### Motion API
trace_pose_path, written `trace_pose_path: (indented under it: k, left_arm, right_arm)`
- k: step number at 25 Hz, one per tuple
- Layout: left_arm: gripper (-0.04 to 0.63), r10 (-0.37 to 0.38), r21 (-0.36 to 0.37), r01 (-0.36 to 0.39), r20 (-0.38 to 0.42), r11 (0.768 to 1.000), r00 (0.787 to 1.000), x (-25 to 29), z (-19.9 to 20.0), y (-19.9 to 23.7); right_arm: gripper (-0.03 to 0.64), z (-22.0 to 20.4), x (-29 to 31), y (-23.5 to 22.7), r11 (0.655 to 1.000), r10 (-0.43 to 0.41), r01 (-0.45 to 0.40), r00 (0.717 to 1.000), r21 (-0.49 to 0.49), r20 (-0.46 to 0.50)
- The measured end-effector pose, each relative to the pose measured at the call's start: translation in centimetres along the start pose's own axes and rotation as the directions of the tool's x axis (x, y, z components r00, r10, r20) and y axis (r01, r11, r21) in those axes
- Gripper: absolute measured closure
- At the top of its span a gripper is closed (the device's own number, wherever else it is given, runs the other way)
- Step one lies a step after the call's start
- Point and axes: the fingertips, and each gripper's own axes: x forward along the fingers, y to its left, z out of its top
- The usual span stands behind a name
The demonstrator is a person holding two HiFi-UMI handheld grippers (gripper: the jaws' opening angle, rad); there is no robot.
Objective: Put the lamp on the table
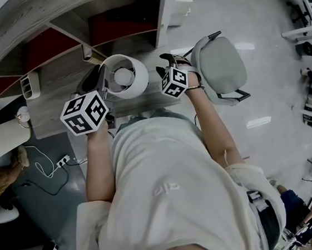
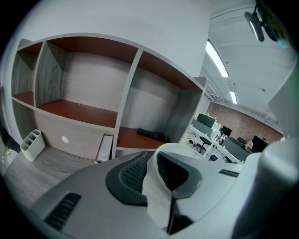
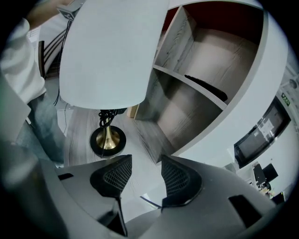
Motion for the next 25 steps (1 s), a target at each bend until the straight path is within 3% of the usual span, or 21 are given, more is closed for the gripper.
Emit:
trace_pose_path:
  k: [6,9,14,21,25]
  left_arm:
    - [0.506,-0.023,0.012,0.023,-0.010,1.000,1.000,0.4,0.1,-1.1]
    - [0.471,-0.045,-0.015,0.045,-0.026,0.999,0.999,0.7,-0.3,-1.0]
    - [0.446,-0.092,-0.023,0.092,-0.027,0.996,0.995,0.6,-0.2,-0.9]
    - [0.456,-0.219,-0.037,0.225,0.127,0.974,0.967,-1.6,3.1,-0.6]
    - [0.541,-0.192,-0.033,0.201,0.183,0.979,0.964,-3.3,3.6,2.2]
  right_arm:
    - [0.401,-0.1,-0.4,-0.5,0.999,-0.031,0.032,0.999,0.023,-0.011]
    - [0.409,0.1,-0.6,-0.7,0.998,-0.045,0.046,0.999,0.037,-0.017]
    - [0.440,0.9,-1.5,-1.1,0.992,-0.070,0.069,0.998,0.105,-0.001]
    - [0.514,3.7,-5.0,-3.2,0.935,-0.127,0.077,0.984,0.347,0.125]
    - [0.562,6.2,-7.7,-4.6,0.892,-0.198,0.085,0.956,0.443,0.216]
